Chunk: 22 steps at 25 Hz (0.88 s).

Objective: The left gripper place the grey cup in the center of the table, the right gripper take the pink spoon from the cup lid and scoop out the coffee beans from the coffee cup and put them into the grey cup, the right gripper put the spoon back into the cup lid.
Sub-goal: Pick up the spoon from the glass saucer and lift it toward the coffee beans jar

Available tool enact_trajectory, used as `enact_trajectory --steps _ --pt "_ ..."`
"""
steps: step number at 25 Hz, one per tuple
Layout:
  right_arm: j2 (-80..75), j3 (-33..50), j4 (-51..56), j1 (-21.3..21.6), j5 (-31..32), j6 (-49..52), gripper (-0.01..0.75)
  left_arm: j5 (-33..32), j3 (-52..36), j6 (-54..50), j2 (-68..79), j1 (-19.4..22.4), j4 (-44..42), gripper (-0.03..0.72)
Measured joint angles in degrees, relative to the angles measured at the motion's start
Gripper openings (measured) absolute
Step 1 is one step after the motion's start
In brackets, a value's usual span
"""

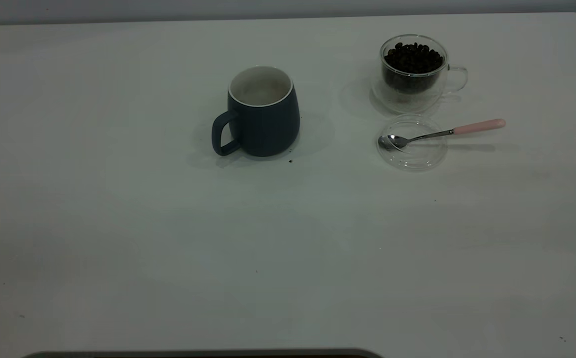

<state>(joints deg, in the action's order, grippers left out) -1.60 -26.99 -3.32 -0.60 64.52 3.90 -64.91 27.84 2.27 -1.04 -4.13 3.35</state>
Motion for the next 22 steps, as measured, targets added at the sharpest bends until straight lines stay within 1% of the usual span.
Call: enact_trajectory --steps 3,22 --pt "0.0 0.0 0.0 0.0 0.0 0.0 0.427 0.0 0.0 0.0 0.0 1.0 0.0 0.565" --pt "0.0 0.0 0.0 0.0 0.0 0.0 0.427 0.0 0.0 0.0 0.0 1.0 0.0 0.565"
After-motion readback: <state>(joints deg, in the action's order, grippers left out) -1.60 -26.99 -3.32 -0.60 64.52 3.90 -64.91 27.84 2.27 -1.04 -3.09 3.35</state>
